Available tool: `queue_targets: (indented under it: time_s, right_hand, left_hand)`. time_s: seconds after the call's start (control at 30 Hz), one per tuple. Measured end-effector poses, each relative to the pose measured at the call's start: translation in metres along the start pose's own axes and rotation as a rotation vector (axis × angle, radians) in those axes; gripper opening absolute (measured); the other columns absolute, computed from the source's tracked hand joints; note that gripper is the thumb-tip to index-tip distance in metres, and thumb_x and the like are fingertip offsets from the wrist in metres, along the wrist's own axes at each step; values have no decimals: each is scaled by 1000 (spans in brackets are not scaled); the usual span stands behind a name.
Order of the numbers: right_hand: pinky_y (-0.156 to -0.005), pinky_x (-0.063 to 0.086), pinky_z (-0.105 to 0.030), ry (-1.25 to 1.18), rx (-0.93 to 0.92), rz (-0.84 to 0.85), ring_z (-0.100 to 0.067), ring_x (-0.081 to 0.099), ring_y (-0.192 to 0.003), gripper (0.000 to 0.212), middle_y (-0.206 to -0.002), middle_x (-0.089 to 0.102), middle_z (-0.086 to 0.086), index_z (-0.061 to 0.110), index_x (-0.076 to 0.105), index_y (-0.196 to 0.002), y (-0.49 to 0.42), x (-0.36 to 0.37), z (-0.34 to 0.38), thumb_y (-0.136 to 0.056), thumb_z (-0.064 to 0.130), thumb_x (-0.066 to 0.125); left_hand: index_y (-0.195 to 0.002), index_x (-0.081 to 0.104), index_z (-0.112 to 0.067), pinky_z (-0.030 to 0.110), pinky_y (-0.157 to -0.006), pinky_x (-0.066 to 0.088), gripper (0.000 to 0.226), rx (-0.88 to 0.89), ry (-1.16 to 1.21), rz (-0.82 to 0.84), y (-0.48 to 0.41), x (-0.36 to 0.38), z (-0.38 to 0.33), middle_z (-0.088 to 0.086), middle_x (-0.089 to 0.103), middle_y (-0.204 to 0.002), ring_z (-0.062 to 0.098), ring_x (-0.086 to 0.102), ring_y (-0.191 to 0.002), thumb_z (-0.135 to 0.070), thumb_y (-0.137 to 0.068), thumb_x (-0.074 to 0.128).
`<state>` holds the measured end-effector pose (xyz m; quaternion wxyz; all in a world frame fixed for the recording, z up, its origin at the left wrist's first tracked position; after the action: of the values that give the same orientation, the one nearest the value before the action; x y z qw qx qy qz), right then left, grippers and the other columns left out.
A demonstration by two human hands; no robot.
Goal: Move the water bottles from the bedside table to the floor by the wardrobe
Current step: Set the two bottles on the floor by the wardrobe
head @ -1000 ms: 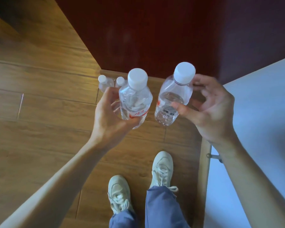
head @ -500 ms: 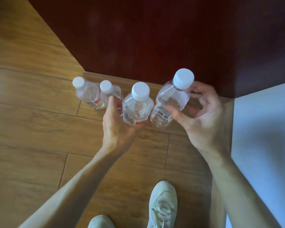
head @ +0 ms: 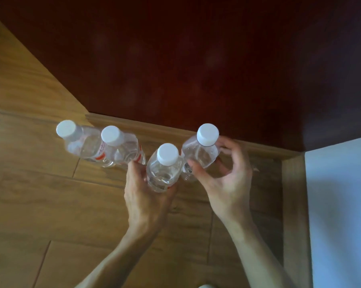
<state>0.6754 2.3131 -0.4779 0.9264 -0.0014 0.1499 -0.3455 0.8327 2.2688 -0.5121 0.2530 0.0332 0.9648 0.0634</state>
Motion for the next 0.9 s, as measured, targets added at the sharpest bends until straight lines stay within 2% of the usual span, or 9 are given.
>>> queue_targets:
  time_s: [0.13, 0.3, 0.4, 0.53, 0.6, 0.67, 0.8, 0.9]
  right_hand:
    - [-88, 57, -31, 33, -28, -29, -17, 62, -112, 63, -117, 61, 4, 35, 55, -114, 0, 8, -6, -65, 21, 93]
    - [-85, 59, -36, 45, -15, -95, -15, 61, -110, 62, -114, 60, 6, 25, 55, -113, 5, 11, -14, -64, 22, 93]
    - [-85, 58, -39, 77, -10, -129, -14, 61, -108, 60, -113, 60, 8, 24, 54, -112, 7, 9, -18, -65, 29, 92]
    - [-80, 48, -11, 135, -16, -182, -10, 59, -102, 59, -112, 61, -1, 21, 53, -110, 7, 7, -23, -66, 31, 91]
    - [-80, 43, -9, 161, -30, -198, -10, 58, -99, 58, -110, 62, -3, 20, 53, -109, 7, 7, -24, -67, 32, 91]
    - [-82, 45, -14, 178, -40, -216, -9, 58, -98, 59, -110, 61, -2, 21, 52, -109, 8, 10, -25, -66, 36, 91]
    - [-86, 53, -41, 177, -45, -254, -11, 57, -99, 60, -109, 59, 3, 24, 51, -108, 8, 14, -22, -66, 44, 88]
    - [-84, 54, -44, 166, -37, -267, -11, 57, -99, 60, -107, 58, 2, 24, 51, -107, 7, 17, -18, -65, 44, 89]
  left_hand:
    - [-101, 36, -37, 51, -85, 54, 74, -22, 17, -29, -2, 9, 12, -6, 57, -100, 20, 61, -95, -27, -56, 94]
    - [-114, 39, -25, 45, -89, 54, 80, -51, 50, -52, 0, 19, 13, -10, 56, -104, 8, 58, -97, -31, -56, 94]
    - [-111, 41, -21, 45, -85, 54, 77, -40, 51, -86, 0, 23, 11, -3, 58, -104, 14, 60, -96, -34, -56, 94]
    - [-109, 43, -15, 41, -86, 52, 74, -37, 34, -123, -1, 26, 9, 0, 58, -103, 17, 58, -95, -29, -57, 93]
    - [-107, 42, -17, 39, -86, 51, 72, -30, 40, -133, -1, 28, 9, 1, 57, -103, 17, 58, -95, -28, -57, 93]
    - [-108, 43, -15, 35, -86, 50, 72, -34, 52, -159, -3, 27, 10, 1, 57, -104, 17, 57, -95, -27, -57, 93]
    - [-108, 47, -10, 18, -82, 44, 68, -61, 106, -222, -6, 23, 8, 1, 56, -102, 15, 55, -94, -25, -59, 92]
    - [-107, 47, -8, 4, -79, 38, 67, -74, 134, -242, -8, 22, 8, 5, 56, -103, 17, 55, -95, -22, -60, 92]
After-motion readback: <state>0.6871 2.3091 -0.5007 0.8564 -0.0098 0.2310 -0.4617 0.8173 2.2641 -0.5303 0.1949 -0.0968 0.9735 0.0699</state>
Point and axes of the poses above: each hand's wrist, its own y-axis away from the middle knuckle, its own x-axis out of the palm, z = x × y, the point moved 2 cm from there along -y, towards the middle knuckle
